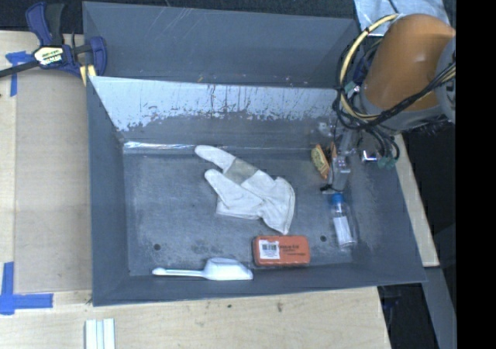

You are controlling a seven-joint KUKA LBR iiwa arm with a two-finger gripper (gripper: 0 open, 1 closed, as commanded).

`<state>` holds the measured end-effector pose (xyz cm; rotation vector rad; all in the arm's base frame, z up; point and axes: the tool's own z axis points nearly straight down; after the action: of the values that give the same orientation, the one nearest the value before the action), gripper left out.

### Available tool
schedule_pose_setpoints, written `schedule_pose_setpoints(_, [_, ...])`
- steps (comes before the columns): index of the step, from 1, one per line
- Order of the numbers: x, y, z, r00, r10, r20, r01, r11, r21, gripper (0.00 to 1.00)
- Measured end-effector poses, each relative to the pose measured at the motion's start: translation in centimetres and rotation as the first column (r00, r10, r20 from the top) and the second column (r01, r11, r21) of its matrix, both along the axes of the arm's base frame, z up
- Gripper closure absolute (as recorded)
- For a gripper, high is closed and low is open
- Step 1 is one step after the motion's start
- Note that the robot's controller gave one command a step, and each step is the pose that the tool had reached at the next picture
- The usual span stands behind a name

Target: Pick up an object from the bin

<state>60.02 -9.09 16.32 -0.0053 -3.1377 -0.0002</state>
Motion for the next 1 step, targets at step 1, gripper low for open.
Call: schedule_pose_setpoints(1, [0.14,0.03,0.51,1.0,0.002,0.008,-0.002,1.0,-0.001,0.0])
